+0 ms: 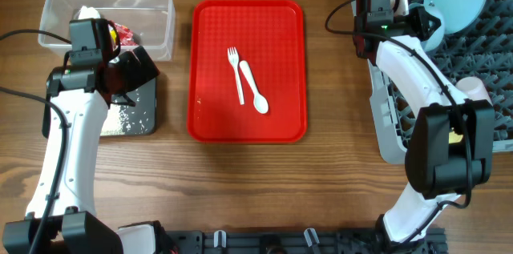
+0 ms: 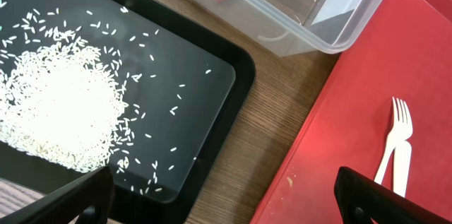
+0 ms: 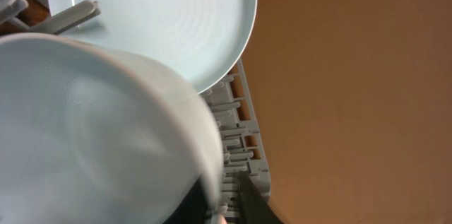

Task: Sort waste into correct bins and load items into the dishwasher rack
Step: 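Carry the light-blue bowl into the rack and release it, then move the right gripper over the white spoon on the red tray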

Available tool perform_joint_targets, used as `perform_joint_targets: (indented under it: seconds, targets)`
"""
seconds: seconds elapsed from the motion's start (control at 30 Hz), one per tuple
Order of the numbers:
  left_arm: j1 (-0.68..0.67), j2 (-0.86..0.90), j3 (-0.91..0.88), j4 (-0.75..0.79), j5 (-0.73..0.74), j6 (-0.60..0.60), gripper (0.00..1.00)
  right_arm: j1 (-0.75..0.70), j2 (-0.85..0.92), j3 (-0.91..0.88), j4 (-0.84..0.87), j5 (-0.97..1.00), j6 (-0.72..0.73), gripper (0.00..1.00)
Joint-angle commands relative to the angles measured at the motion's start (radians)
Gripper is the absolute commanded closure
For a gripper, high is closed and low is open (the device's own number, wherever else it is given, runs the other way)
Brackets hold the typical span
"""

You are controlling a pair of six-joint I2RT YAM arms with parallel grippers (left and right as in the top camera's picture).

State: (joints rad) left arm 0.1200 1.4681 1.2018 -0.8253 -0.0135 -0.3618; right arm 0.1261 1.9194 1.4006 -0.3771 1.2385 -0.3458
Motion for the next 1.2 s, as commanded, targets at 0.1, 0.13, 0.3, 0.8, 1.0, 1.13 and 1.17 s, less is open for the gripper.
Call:
perform_joint_targets:
  seconds: [0.1, 0.13, 0.3, 0.8, 1.0, 1.13, 1.17]
  targets:
    - [0.004, 0.008, 0.008, 0.003, 0.0, -0.013, 0.0, 0.026, 0.015, -0.008, 0.003, 0.022, -0.02, 0.15]
    - [0.004, 0.008, 0.008, 0.003, 0.0, -0.013, 0.0, 0.035, 0.015, -0.008, 0.003, 0.022, -0.019, 0.15]
    - [0.004, 0.008, 0.008, 0.004, 0.0, -0.013, 0.0, 0.066, 0.014, -0.008, 0.027, 0.058, -0.018, 0.15]
    - [0.004, 0.008, 0.008, 0.006, 0.001, -0.013, 0.0, 0.203, -0.005, -0.008, 0.985, 0.28, -0.79, 0.14]
    - [0.004, 0.008, 0.008, 0.006, 0.0, -0.013, 0.0, 0.211, -0.005, -0.008, 1.221, 0.281, -1.002, 0.14]
    - [0.004, 0.008, 0.008, 0.006, 0.0, -0.013, 0.0, 0.211, -0.005, -0.008, 1.342, 0.281, -1.077, 0.11]
    - [0.004, 0.008, 0.008, 0.006, 0.0, -0.013, 0.0, 0.211, -0.005, -0.008, 1.396, 0.281, -1.103, 0.11]
